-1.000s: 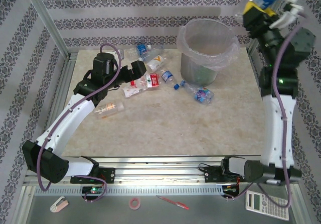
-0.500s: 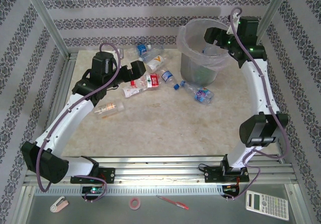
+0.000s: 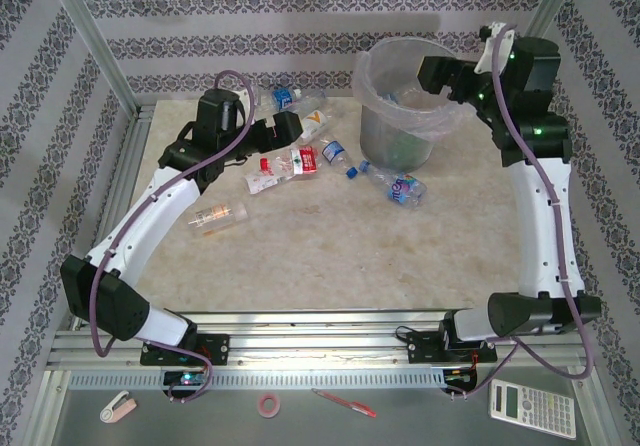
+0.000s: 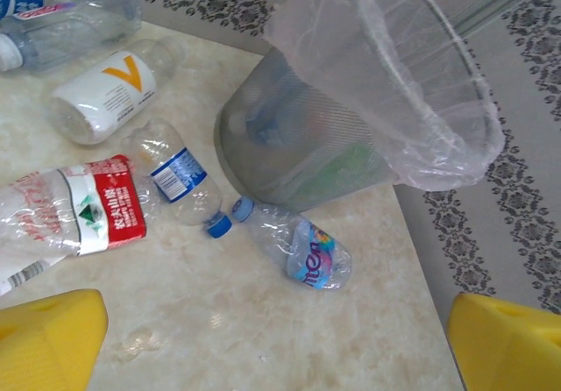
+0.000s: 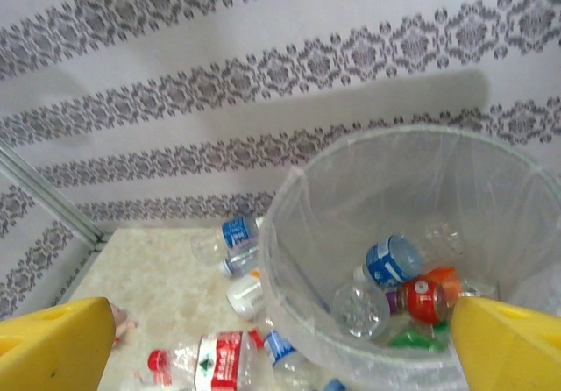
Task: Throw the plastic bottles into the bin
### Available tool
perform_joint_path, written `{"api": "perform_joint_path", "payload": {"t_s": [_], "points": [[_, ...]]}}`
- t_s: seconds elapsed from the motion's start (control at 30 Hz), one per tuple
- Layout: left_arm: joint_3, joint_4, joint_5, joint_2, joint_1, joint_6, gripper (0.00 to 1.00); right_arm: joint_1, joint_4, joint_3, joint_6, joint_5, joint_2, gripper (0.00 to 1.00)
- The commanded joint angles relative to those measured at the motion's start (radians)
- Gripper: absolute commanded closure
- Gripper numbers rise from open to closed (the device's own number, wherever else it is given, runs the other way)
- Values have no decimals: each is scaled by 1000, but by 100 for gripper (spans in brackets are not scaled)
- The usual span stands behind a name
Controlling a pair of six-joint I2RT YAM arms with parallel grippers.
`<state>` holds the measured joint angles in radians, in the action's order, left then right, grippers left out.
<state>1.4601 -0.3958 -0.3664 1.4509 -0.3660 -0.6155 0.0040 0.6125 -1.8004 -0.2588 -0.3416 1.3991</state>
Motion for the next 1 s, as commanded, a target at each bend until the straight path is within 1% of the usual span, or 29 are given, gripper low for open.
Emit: {"api": "perform_joint_path", "payload": {"t_s": [0.0,0.17,0.27,0.33,0.43,0.5,0.7,0.97], "points": [[41,46,-44,5,8,29,0,-7,41,81,32,-25,-42,2],[48,53,-60,4,9,40,0,-64,25,219,1,-85,-95,2],[51,58,-73,4,8,51,0,-98,6,310,-14,-96,-124,2],[55,61,-77,4,7,56,0,-130,-23,380,-42,-133,-135,2],[59,72,-98,4,3,69,0,-158,-77,488,-72,-155,-144,2],[67,72,-107,6,-4,81,0,-164,-86,541,-74,-130,-135,2],[82,52,-98,17,-21,99,0,-169,-156,652,-75,-142,-76,2],[87,40,-82,16,-34,99,0,-166,-276,755,-76,-129,28,2]]}}
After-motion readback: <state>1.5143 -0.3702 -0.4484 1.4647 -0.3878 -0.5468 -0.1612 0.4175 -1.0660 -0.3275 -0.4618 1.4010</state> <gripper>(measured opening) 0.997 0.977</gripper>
